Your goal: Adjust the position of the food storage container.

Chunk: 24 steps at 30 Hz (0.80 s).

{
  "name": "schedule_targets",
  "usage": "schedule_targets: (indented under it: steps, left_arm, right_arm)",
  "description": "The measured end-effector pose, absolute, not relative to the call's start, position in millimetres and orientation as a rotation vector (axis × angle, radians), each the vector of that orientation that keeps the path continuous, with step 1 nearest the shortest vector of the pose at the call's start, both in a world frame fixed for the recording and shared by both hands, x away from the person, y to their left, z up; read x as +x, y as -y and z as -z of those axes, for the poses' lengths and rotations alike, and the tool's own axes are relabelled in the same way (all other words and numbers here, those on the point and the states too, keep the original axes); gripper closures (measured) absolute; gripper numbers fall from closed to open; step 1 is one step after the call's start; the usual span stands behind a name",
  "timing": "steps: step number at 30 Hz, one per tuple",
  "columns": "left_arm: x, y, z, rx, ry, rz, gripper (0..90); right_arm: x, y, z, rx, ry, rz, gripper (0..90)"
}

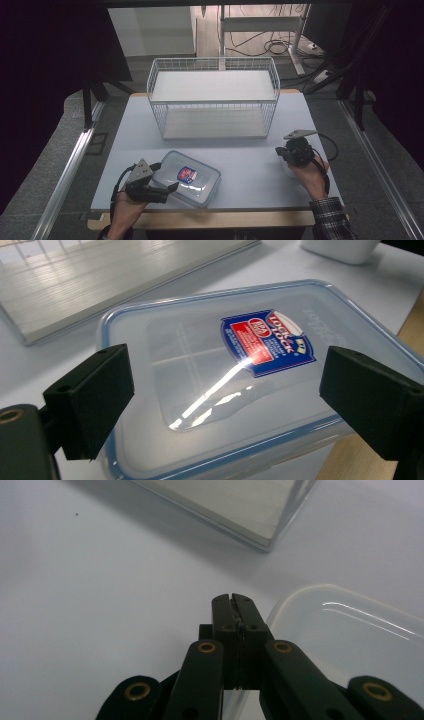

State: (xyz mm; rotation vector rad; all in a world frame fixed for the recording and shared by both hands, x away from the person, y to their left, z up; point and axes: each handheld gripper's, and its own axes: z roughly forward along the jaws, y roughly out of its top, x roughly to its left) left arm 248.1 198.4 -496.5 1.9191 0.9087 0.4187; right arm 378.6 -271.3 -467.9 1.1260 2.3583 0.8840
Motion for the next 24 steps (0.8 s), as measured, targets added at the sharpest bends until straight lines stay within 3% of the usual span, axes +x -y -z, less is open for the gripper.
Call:
schedule_targets:
  steps: [9, 12, 17, 24]
  left_arm:
    - [246.9, -206.5, 489.4, 1.873, -0.948, -0.439, 5.5]
    - [245.5, -215.3, 486.3, 1.867, -0.973, -0.495, 10.0]
    - [244.2, -240.0, 485.6, 1.843, -1.048, -0.521, 32.5]
    - [257.5, -262.6, 503.9, 1.886, -1.206, -0.416, 78.7]
  right_arm:
    - [380.0, 293.9, 465.1, 1.204, -2.292, -0.890, 88.8]
    - [374.1, 289.0, 460.3, 1.173, -2.289, -0.934, 89.1]
    - [360.3, 272.9, 457.7, 1.071, -2.342, -1.043, 89.2]
    - [336.6, 257.7, 461.3, 0.998, -2.383, -1.096, 89.2]
